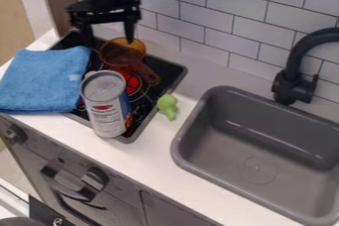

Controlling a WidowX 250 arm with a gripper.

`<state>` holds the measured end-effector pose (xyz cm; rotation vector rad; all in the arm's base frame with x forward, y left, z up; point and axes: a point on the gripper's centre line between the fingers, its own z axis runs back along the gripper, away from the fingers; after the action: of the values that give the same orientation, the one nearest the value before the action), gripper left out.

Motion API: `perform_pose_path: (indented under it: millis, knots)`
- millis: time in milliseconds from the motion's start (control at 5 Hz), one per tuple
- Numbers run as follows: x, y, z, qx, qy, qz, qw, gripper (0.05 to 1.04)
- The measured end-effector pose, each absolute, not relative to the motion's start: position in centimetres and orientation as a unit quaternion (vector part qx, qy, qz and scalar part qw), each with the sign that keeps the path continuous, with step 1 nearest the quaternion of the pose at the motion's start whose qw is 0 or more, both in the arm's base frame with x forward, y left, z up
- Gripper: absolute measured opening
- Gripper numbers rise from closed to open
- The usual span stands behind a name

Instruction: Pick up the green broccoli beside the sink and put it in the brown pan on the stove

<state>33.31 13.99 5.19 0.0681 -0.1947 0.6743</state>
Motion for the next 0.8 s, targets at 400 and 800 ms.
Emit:
perform_pose_path:
  millis: [400,800]
  knots:
    - [34.0,8.8,3.5,0.004,-0.101,0.347,0.933,1.001]
    - [35.0,5.2,2.3,0.043,-0.126,0.43,0.893,1.001]
